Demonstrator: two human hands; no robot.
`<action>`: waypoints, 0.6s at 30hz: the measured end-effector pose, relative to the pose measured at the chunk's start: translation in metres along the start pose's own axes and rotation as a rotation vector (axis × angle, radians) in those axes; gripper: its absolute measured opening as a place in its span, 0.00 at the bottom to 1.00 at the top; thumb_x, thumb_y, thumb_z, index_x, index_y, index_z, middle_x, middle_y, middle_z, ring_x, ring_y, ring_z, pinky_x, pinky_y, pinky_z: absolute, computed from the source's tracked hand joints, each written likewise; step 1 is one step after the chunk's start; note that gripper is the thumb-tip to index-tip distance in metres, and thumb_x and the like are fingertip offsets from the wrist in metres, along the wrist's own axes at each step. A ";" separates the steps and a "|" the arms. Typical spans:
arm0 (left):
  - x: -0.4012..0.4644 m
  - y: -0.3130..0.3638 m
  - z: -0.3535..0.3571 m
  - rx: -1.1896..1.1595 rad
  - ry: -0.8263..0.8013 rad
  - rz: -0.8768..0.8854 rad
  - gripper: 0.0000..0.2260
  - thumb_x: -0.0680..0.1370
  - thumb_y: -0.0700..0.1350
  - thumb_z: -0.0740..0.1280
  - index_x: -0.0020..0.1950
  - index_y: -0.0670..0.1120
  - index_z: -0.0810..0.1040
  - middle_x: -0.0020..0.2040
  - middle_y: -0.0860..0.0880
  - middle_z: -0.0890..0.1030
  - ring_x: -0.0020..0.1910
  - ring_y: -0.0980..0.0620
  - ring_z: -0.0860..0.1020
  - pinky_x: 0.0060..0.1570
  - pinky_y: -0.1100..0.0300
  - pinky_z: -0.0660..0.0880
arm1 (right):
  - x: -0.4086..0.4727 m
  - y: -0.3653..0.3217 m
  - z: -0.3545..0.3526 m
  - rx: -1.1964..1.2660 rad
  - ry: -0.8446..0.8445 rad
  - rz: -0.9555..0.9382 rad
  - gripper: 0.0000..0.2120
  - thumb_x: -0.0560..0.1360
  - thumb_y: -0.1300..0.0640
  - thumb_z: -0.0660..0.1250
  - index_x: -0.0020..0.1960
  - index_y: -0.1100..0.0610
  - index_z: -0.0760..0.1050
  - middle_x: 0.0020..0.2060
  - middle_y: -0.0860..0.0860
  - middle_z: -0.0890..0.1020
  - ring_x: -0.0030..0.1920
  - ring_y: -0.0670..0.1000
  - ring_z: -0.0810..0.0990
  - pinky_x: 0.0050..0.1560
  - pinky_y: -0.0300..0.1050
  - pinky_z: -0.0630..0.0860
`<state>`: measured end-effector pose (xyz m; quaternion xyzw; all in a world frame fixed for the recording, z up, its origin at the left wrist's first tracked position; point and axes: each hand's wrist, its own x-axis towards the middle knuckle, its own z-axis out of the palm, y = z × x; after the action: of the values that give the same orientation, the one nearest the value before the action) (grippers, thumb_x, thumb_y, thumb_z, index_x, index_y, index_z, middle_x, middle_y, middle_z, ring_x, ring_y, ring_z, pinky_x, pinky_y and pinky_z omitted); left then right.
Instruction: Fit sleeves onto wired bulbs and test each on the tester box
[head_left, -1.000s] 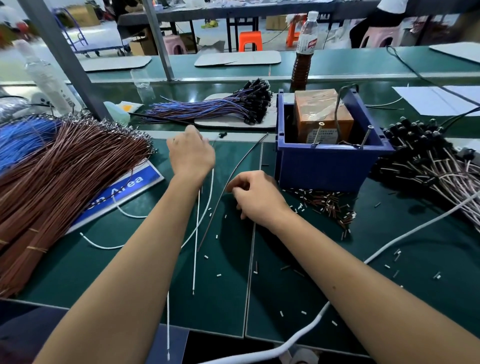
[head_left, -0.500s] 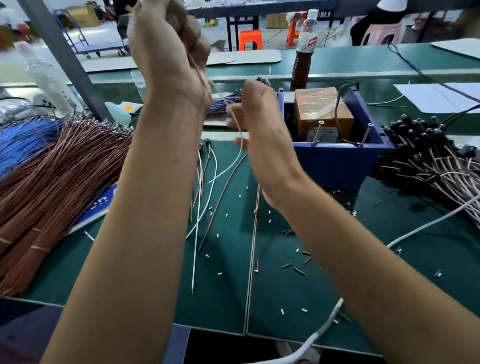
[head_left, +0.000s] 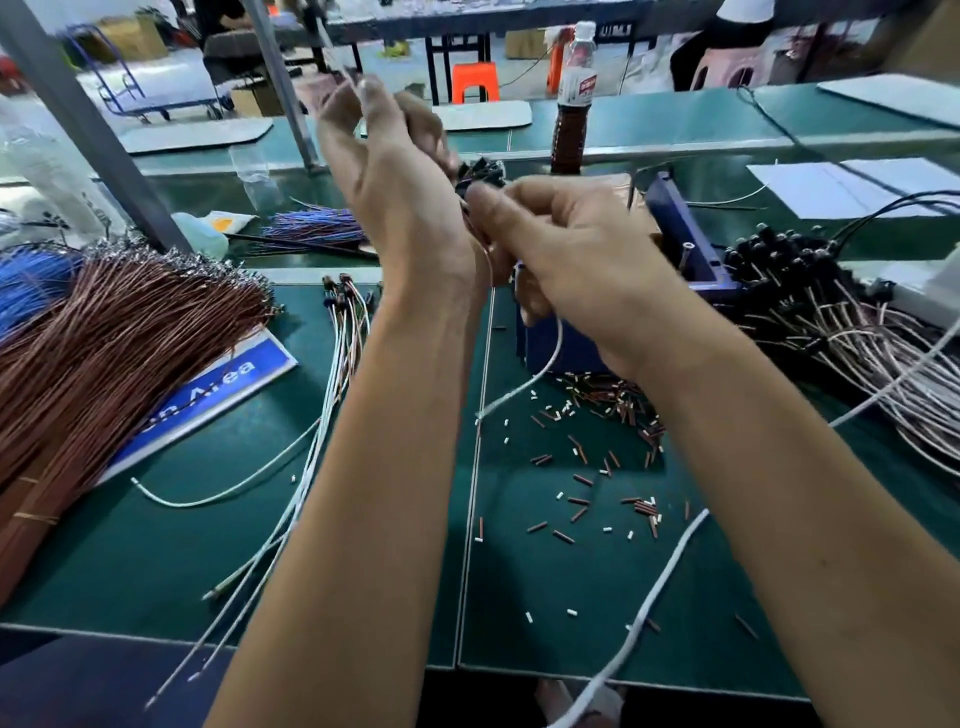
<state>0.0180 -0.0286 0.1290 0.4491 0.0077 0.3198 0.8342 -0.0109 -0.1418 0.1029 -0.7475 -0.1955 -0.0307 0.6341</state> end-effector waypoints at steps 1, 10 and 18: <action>-0.003 -0.009 -0.004 -0.003 -0.008 -0.017 0.05 0.88 0.39 0.54 0.58 0.39 0.68 0.32 0.50 0.69 0.30 0.54 0.66 0.32 0.60 0.65 | -0.001 0.005 0.001 -0.044 -0.022 0.004 0.11 0.83 0.53 0.69 0.49 0.61 0.81 0.32 0.53 0.80 0.25 0.42 0.71 0.29 0.40 0.70; 0.001 -0.016 -0.030 -0.515 -0.005 -0.474 0.18 0.89 0.45 0.51 0.39 0.46 0.67 0.28 0.52 0.67 0.26 0.55 0.63 0.29 0.63 0.63 | -0.010 0.023 -0.047 -0.219 0.035 -0.048 0.06 0.81 0.57 0.72 0.48 0.56 0.87 0.31 0.48 0.84 0.26 0.44 0.73 0.31 0.40 0.74; -0.018 -0.031 -0.056 -0.080 -0.394 -0.308 0.15 0.86 0.48 0.60 0.40 0.49 0.67 0.30 0.53 0.61 0.26 0.55 0.56 0.25 0.62 0.57 | -0.031 0.030 -0.098 -0.473 0.132 -0.239 0.03 0.77 0.55 0.77 0.46 0.54 0.87 0.33 0.45 0.86 0.30 0.40 0.80 0.37 0.34 0.76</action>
<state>0.0031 -0.0091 0.0669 0.4631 -0.0994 0.0954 0.8755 -0.0093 -0.2471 0.0844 -0.8428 -0.2282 -0.1988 0.4450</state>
